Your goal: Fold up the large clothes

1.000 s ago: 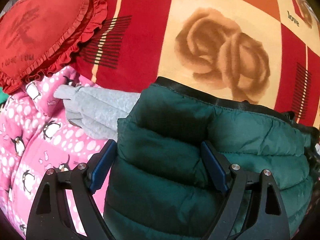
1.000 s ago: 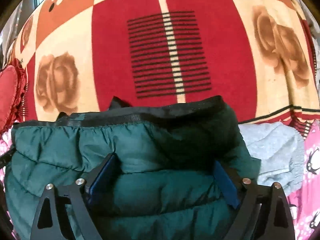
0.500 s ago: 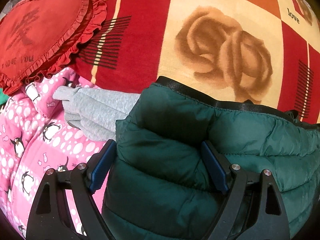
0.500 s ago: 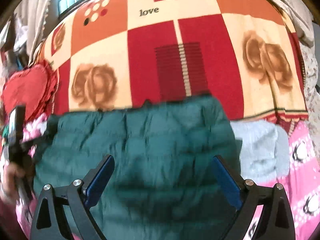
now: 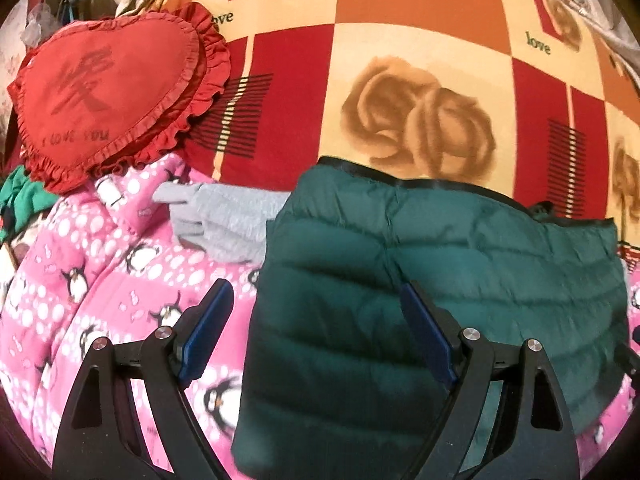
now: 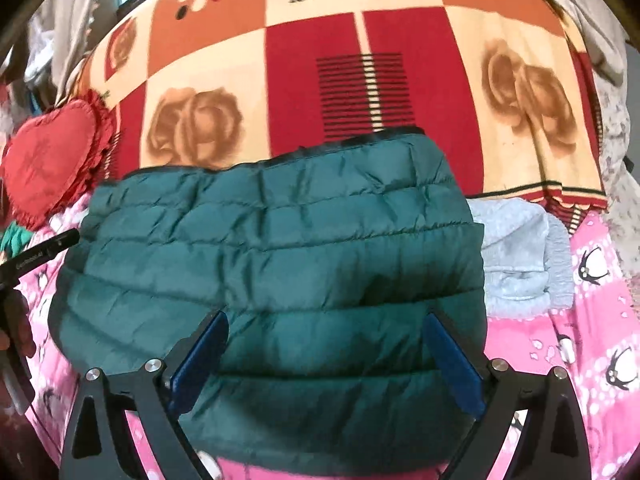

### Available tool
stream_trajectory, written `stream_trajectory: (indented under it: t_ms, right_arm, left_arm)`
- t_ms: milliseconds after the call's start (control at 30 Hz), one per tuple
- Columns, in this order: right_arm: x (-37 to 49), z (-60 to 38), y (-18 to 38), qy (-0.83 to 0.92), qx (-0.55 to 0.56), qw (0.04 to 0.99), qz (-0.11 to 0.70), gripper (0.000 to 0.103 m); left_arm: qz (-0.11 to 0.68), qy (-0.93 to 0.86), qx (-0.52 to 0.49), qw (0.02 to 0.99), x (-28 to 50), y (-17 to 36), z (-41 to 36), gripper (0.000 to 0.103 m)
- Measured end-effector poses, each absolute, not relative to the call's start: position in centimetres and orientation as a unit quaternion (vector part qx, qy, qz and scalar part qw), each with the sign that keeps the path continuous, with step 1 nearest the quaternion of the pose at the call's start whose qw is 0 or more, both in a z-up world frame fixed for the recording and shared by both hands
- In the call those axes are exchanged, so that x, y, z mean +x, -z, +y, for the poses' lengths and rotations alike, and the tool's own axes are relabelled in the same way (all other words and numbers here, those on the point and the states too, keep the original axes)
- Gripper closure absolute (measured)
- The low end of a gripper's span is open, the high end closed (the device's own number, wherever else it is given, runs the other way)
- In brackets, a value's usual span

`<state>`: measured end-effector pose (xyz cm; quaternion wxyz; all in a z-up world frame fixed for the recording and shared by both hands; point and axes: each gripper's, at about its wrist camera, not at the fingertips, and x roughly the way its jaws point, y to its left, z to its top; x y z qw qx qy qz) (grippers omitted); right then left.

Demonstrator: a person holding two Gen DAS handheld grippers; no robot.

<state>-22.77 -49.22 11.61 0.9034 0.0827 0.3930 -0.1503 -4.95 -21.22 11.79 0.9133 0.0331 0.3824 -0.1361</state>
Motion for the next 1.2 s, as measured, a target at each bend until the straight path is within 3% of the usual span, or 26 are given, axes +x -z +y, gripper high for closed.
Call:
stream_trajectory:
  t_ms: [300,700,1200]
  right_arm:
    - [-21.5,-48.2,-7.8,0.159,0.076,0.885,0.431,0.005]
    - [-24.3,-49.5,-11.0,0.169,0.1,0.893,0.404,0.004]
    - [-24.6,-54.4,-9.7,0.198,0.135,0.882,0.407,0.003]
  left_arm:
    - [0.396,0.134,0.034,0.908,-8.8,-10.0,-19.5,0.017]
    - [0.408,0.14,0.029,0.902,-9.7,-9.4,-19.4,0.017]
    - [0.416,0.155,0.022,0.896,-8.8,-8.9,-19.8,0.017]
